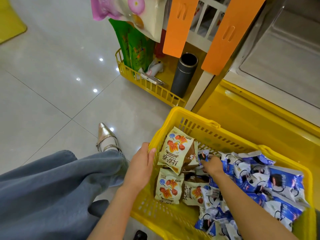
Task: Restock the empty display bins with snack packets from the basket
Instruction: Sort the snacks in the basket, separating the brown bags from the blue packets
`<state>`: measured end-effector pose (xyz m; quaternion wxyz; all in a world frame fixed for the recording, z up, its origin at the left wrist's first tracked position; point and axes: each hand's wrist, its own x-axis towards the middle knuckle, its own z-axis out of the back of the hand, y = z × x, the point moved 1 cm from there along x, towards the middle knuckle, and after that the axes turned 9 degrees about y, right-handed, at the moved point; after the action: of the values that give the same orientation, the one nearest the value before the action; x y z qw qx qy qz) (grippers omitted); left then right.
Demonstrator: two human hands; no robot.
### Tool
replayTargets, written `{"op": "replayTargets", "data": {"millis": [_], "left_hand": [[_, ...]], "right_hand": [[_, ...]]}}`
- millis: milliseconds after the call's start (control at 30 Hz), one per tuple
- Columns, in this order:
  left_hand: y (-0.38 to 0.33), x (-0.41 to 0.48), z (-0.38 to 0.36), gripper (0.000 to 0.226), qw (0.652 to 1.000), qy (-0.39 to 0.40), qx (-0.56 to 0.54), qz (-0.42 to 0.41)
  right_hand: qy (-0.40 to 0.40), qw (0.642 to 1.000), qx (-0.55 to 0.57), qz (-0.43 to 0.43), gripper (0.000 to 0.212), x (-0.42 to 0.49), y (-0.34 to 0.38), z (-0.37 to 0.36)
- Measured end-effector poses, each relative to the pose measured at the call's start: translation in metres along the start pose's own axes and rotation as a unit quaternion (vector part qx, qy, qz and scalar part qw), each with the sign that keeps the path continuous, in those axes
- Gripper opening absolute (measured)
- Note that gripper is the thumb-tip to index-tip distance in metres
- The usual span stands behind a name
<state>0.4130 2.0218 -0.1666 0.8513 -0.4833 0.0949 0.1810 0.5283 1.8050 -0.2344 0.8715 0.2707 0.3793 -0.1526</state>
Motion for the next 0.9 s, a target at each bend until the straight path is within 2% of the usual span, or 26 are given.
{"op": "replayTargets", "data": {"millis": [100,300,367,467,600,700,800,900], "left_hand": [[0.0,0.0,0.0,0.026,1.0,-0.01,0.003,-0.007],[-0.004,-0.004,-0.001,0.028,0.999,-0.03,0.03,0.019],[-0.012,-0.008,-0.003,0.03,0.993,-0.074,0.095,0.017],[-0.04,-0.009,-0.015,0.036,0.974,-0.119,0.183,-0.061],[-0.098,0.017,-0.042,0.038,0.956,-0.024,0.209,-0.204],[-0.137,0.049,-0.067,0.04,0.93,0.029,0.238,-0.28],[-0.154,0.079,-0.094,0.046,0.908,0.095,0.305,-0.27],[-0.152,0.099,-0.113,0.046,0.874,0.157,0.397,-0.231]], "right_hand": [[-0.011,1.0,-0.001,0.028,0.036,-0.012,0.001,0.003],[-0.109,0.976,-0.069,0.175,0.039,-0.068,-0.003,0.032],[-0.122,0.971,-0.037,0.202,0.038,-0.088,-0.009,0.051],[-0.135,0.966,0.041,0.216,0.037,-0.114,-0.028,0.087],[-0.164,0.965,0.056,0.199,0.032,-0.128,-0.068,0.133],[-0.144,0.978,-0.029,0.146,0.031,-0.119,-0.097,0.152],[-0.14,0.977,-0.101,0.128,0.034,-0.109,-0.117,0.157],[-0.185,0.956,-0.143,0.175,0.043,-0.103,-0.119,0.158]]}}
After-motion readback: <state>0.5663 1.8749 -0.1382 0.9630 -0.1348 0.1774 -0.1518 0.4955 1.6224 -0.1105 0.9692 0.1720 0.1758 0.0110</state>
